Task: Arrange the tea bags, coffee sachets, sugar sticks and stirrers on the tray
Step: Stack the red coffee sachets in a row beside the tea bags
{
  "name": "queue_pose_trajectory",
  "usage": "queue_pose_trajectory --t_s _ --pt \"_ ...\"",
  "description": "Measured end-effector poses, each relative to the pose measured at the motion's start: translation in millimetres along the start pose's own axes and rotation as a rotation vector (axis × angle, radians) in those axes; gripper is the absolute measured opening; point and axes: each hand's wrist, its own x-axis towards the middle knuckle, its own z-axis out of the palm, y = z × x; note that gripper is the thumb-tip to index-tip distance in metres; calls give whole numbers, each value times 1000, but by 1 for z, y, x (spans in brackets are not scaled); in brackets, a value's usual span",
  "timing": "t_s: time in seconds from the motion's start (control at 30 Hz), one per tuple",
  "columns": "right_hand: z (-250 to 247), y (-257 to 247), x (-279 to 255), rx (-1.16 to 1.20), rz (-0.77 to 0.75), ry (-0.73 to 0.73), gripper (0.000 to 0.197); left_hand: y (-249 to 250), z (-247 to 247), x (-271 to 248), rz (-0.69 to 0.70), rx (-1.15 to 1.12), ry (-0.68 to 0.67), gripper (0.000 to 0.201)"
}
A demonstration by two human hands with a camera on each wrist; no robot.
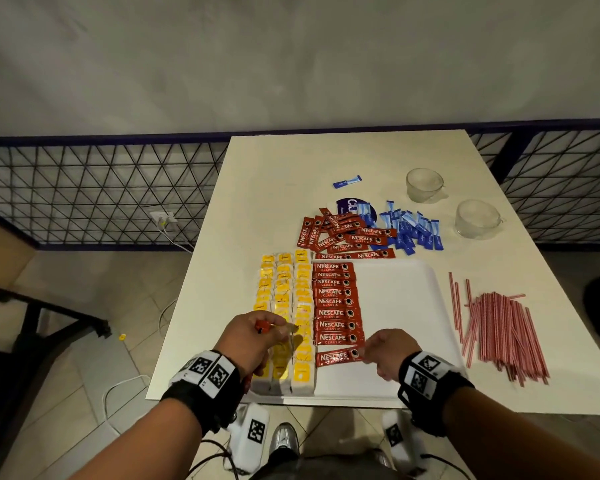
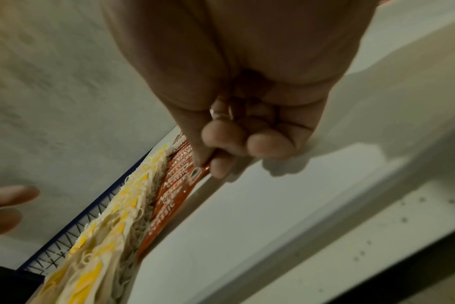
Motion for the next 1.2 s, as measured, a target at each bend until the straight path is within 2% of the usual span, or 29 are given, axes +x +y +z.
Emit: queue_pose_trajectory --t_s 0.1,0.23,0.37,0.6,1.2 --pt "4 -1 4 -78 52 54 8 -2 -4 -2 -6 -11 -2 8" --pt "10 -2 6 -321 68 114 24 -6 -9 -2 -6 10 3 8" --pt "11 -5 9 -422 87 134 25 -7 -9 -2 -7 13 -1 8" --pt "11 -4 14 -404 90 106 37 -6 -9 -1 -14 -7 -4 7" --pt "12 1 23 -454 63 74 34 4 -5 -4 -26 6 -11 3"
